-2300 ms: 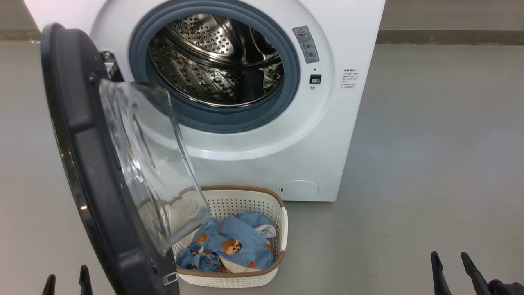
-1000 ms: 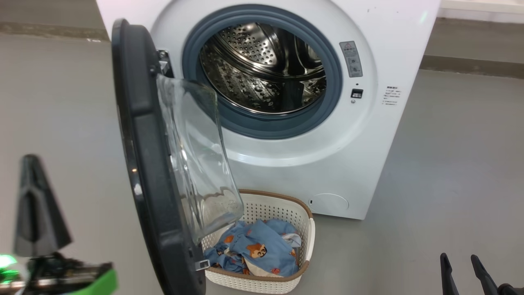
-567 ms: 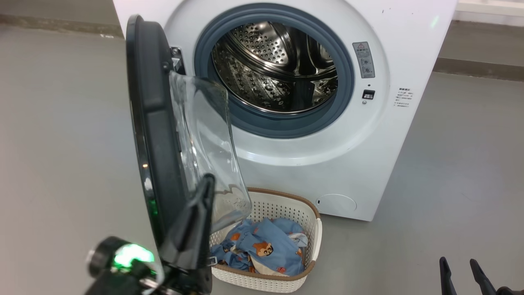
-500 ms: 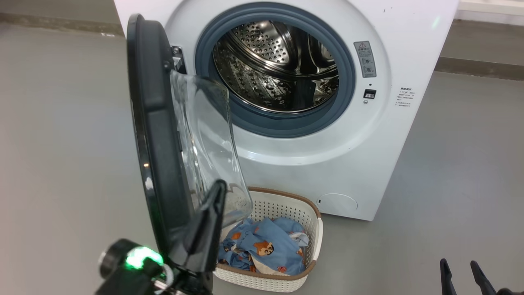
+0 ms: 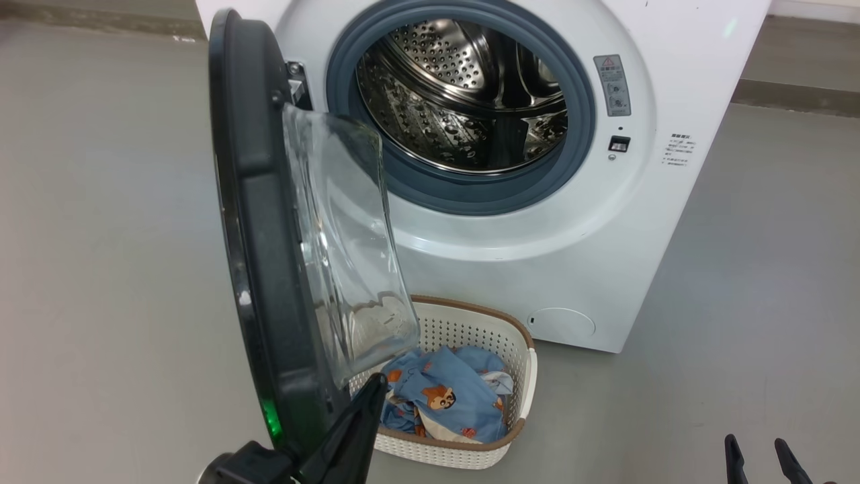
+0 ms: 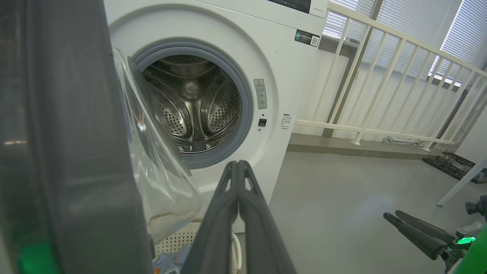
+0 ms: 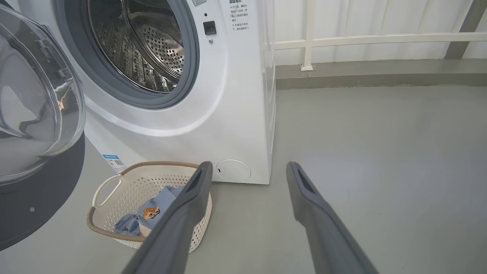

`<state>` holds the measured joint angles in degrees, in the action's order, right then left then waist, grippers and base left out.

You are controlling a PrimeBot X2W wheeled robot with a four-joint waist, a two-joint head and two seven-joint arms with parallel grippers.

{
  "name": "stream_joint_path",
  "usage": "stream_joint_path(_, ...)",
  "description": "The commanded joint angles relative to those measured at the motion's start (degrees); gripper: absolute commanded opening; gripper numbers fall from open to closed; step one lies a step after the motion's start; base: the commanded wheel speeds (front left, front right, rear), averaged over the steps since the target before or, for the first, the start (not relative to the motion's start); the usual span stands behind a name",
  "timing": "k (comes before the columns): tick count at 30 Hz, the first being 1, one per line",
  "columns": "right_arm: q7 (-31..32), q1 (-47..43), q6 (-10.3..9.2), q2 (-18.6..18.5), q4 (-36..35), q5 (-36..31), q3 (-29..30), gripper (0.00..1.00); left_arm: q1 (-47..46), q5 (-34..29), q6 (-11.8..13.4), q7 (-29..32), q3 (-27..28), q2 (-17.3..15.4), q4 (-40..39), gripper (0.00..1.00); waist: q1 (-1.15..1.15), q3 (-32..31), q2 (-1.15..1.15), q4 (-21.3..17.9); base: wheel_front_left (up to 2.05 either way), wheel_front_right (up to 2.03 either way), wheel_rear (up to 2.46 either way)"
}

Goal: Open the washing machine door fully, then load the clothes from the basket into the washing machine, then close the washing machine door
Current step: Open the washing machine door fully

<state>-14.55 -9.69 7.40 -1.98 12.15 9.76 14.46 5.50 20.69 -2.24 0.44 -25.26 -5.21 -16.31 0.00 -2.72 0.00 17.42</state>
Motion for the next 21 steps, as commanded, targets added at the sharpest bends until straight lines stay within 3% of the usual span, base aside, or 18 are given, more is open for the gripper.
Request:
stream_joint_path(1,-0.45,0.97,0.09,-0.91,-1.05,0.24,-1.11,1.0,-1.72,-0.18,0.26,0.09,2.07,0.08,-1.0,0.0,0.0,0.14,0.0,0.16,0.0,0.0,0.0)
stream_joint_path(21,-0.45,1.3,0.09,-0.9,-0.66,0.48,-2.61,1.0,-5.0,-1.58,5.89,-0.73,3.35,0.92,3.72,0.0,0.0,1.57,0.0,3.64,0.0,0.0,0.0)
